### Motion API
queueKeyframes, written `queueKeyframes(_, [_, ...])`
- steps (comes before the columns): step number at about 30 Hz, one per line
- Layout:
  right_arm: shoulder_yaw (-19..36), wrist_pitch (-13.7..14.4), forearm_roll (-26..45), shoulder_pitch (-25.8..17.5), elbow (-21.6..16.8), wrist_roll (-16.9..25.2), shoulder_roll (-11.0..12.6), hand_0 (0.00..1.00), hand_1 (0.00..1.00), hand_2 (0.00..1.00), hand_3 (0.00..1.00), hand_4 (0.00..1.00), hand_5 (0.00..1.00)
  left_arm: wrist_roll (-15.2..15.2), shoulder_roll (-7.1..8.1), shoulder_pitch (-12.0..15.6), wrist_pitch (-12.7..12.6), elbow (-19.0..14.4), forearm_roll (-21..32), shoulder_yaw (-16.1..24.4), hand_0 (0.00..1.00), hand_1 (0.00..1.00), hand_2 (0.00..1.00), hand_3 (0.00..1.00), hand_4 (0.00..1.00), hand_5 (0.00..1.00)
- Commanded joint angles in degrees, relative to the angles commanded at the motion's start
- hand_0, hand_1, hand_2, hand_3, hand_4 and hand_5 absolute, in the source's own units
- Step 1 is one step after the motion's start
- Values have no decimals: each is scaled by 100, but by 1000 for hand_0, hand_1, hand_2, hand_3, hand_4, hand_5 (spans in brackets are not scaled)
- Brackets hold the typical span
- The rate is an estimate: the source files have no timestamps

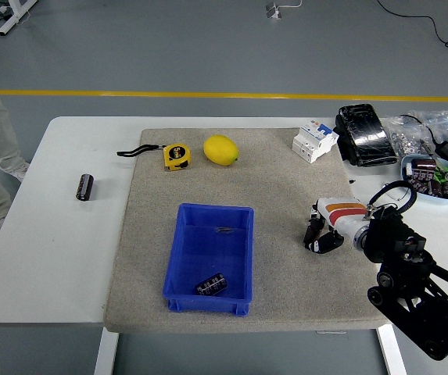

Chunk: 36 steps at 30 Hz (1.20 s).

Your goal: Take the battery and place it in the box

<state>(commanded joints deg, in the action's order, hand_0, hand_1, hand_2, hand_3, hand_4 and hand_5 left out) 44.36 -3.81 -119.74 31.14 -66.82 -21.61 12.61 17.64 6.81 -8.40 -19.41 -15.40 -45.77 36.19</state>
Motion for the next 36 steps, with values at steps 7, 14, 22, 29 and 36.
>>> queueKeyframes(7, [1,26,31,0,-9,-11,-7,279,394,453,458,876,242,27,1,18,21,-1,-106,52,595,525,549,648,643,738])
queueKeyframes(14, [6,53,53,7,-25,-16,-11,280,393,449,456,860,232,44,4,37,42,-1,-176,94,594,524,548,648,643,738])
queueKeyframes(22, [31,56,75,25,-25,-27,-7,264,368,418,443,835,240,35,7,9,50,-1,-170,84,593,525,549,648,643,740])
queueKeyframes(29, [68,80,80,40,-32,-35,1,262,363,413,440,823,239,30,9,-10,56,-1,-165,76,593,525,549,648,642,741])
queueKeyframes(36, [94,86,93,47,-42,-40,8,262,363,411,439,822,242,36,14,-26,72,-2,-197,84,592,525,548,648,642,741])
